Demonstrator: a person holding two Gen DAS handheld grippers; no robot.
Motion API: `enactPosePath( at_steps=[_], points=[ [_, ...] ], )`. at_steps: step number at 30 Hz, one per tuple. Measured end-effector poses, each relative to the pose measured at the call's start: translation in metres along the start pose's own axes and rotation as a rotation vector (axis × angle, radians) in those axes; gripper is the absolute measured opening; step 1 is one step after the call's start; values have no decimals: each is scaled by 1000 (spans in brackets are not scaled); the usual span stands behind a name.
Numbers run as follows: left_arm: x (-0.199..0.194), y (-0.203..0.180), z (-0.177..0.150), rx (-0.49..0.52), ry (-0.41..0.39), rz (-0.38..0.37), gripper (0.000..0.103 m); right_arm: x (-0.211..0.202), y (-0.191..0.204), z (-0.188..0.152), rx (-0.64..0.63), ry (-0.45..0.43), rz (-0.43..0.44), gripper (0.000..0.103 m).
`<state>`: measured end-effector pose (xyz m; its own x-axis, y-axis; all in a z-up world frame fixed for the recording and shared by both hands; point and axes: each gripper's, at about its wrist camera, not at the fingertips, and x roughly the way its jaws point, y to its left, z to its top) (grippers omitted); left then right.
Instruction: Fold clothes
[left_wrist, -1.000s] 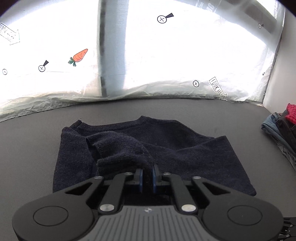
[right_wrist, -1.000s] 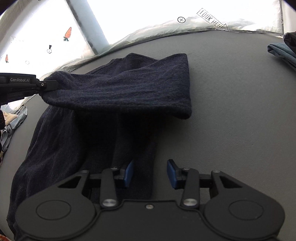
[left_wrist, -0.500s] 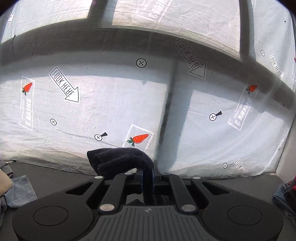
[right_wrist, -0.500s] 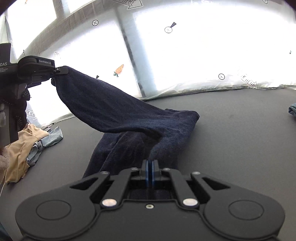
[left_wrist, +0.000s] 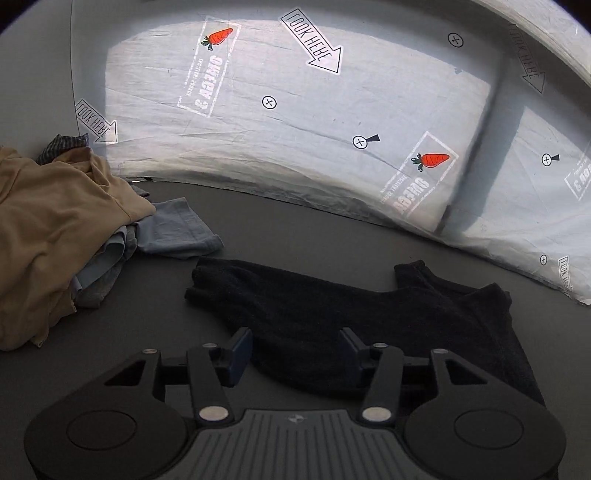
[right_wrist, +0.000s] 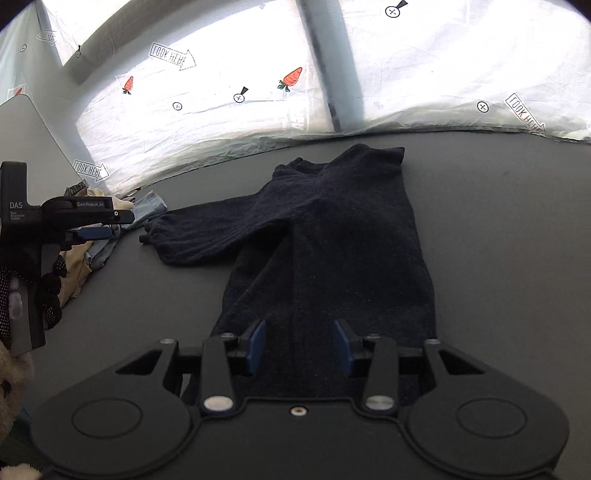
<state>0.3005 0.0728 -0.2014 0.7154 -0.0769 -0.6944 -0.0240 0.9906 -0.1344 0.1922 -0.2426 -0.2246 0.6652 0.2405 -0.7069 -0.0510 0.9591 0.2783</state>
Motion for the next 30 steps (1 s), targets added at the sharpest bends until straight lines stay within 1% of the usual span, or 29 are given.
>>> enactPosePath(
  at_steps=[2,4,5,6,8,11,13,17,20,22,24,26,27,29,30],
  points=[
    [-7,-29,-30,78,63,-76,55,1,-19,-11,38,34,-58,37],
    [-14,-61,-67,163,122,-164,56,-1,-30,-17,39,47,-92,36],
    [-16,-71,-81,189,138,-189,59,-2,-35,-19,40,53,-107,36],
    [-18,-80,-93,213,156,-202,62,-2,-38,-21,37,60,-107,36],
    [-21,-99,-119,261,196,-221,63,2,-42,-28,31,99,-100,37],
    [-24,-111,-141,296,235,-208,64,11,-43,-41,10,158,-57,37],
    [-25,-110,-147,283,248,-192,67,15,-42,-52,-27,197,-27,37],
    [-25,-99,-153,191,280,-175,73,13,-38,-58,-89,206,-20,37],
    [-21,-89,-161,115,317,-168,77,15,-42,-59,-73,229,-2,38],
    [-24,-87,-165,115,310,-170,78,19,-44,-61,-68,260,12,38],
    [-26,-91,-166,144,306,-160,79,16,-44,-58,-70,277,47,47],
    [-26,-95,-167,162,301,-147,81,10,-37,-54,-121,252,47,52],
    [-26,-96,-167,165,301,-141,85,7,-34,-52,-150,236,38,53],
    [-23,-96,-165,164,305,-129,89,3,-30,-47,-186,202,28,72],
    [-23,-95,-164,157,307,-127,90,1,-29,-44,-194,184,25,76]
  ],
)
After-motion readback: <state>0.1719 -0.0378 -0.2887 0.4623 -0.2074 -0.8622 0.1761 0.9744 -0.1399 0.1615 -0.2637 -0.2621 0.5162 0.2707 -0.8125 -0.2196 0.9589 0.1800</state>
